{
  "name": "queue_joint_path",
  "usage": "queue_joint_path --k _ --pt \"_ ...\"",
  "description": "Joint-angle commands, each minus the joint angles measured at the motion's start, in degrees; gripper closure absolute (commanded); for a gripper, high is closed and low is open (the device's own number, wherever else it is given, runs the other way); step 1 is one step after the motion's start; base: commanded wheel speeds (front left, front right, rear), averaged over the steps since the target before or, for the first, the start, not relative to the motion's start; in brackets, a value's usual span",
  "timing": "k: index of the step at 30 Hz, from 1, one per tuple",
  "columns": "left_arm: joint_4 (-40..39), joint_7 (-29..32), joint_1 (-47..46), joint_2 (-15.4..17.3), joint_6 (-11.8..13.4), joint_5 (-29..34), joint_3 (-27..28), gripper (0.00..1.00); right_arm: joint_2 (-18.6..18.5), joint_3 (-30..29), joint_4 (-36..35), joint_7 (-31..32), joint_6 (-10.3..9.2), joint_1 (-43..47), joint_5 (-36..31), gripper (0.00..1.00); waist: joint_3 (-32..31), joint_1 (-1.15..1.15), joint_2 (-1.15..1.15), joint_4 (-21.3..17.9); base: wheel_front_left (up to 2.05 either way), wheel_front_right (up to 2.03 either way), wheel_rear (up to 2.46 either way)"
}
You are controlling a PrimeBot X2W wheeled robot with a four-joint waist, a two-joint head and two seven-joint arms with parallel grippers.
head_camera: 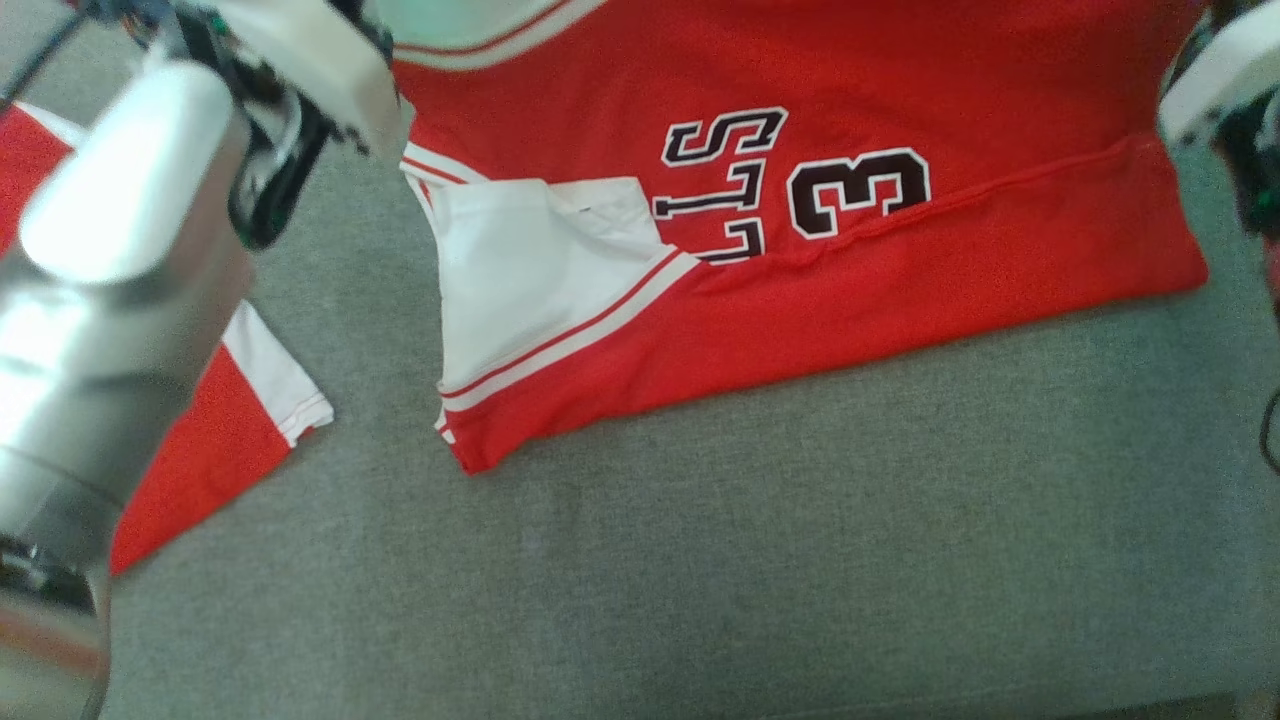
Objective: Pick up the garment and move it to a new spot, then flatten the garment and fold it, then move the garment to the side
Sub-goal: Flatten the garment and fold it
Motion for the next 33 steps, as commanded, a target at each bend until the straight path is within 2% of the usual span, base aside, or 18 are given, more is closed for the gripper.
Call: queue_joint_path --k 1,10,21,27,33 --pt "-1.57 -0.02 -1.21 2.68 -0.19 -0.44 1.41 1.0 -1.07 0.78 -1.7 0.23 -0.05 1.85 0.93 1.0 -1.24 0.0 0.0 0.44 0.0 0.0 0.0" --pt "-12.21 6.18 8.4 7.55 -1.06 -4.27 -1.27 1.0 -7.18 7.86 -6.72 5.85 -0.05 9.78 9.3 1.0 -5.67 0.0 0.0 1.78 0.0 0.0 0.0" --pt "-31.48 20.12 20.19 16.5 0.45 -9.01 -6.7 1.0 -15.36 15.73 -11.54 14.56 -0.05 16.02 15.9 1.0 -8.0 0.0 0.0 2.84 0.0 0.0 0.0" --pt "-37.07 23.47 23.3 18.64 1.92 -10.72 -8.07 1.0 -18.58 19.12 -13.87 19.05 -0.05 17.07 18.09 1.0 -8.18 0.0 0.0 2.47 0.0 0.0 0.0" --pt "-39.26 26.35 24.12 19.87 2.21 -12.04 -8.94 1.0 -20.04 21.46 -16.32 22.0 -0.05 17.31 20.01 1.0 -8.29 0.0 0.0 1.86 0.0 0.0 0.0"
